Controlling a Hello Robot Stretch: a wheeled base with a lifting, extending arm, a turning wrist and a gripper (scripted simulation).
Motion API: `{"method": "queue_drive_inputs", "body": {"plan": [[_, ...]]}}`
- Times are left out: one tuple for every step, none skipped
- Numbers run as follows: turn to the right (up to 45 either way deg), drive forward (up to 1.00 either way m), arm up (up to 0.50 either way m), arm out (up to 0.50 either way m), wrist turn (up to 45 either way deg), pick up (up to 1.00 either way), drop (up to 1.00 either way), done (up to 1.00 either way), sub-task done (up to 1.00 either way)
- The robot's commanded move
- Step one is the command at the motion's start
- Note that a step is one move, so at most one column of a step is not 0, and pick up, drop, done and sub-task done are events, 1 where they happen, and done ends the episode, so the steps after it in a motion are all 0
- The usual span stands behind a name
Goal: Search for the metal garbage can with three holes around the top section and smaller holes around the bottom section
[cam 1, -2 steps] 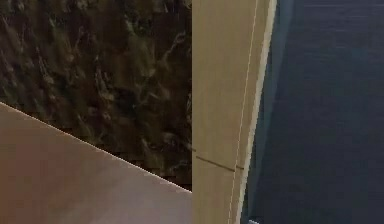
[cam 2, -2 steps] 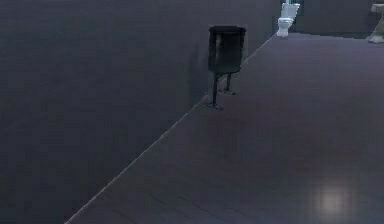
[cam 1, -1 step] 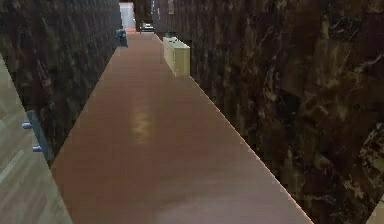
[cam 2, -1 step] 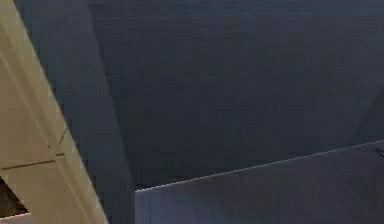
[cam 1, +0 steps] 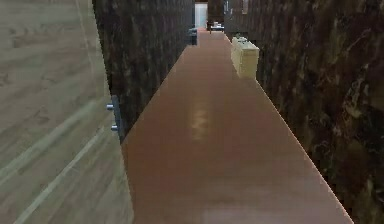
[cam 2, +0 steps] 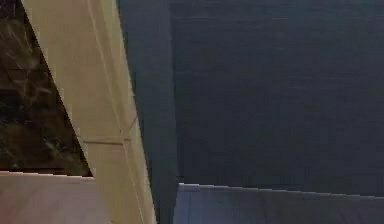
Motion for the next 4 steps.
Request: {"method": "queue_drive_inputs", "body": {"plan": [[0.0,1.00,0.00,0.00,0.0,0.00,0.00,0.00,0.00],[-6.0,0.00,0.00,0.00,0.0,0.00,0.00,0.00,0.00],[0.0,0.25,0.00,0.00,0.0,0.00,0.00,0.00,0.00],[6.0,0.00,0.00,0.00,0.0,0.00,0.00,0.00,0.00]]}}
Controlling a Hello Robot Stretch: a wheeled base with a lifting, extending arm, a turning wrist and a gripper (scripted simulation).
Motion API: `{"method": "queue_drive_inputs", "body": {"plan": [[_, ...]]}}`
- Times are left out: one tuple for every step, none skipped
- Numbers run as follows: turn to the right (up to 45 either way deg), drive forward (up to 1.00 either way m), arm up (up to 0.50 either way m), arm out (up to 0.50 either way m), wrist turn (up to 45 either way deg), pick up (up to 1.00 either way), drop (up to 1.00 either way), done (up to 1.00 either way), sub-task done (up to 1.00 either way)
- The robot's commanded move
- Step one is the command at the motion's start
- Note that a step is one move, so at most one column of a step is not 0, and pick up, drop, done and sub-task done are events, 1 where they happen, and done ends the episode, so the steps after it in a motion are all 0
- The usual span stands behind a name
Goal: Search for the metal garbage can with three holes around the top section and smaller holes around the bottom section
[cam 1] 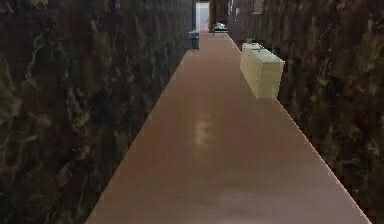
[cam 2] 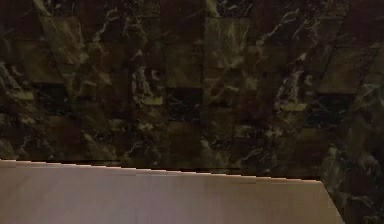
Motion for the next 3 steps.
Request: {"method": "queue_drive_inputs", "body": {"plan": [[0.0,1.00,0.00,0.00,0.0,0.00,0.00,0.00,0.00],[0.0,1.00,0.00,0.00,0.0,0.00,0.00,0.00,0.00],[3.0,0.00,0.00,0.00,0.0,0.00,0.00,0.00,0.00]]}}
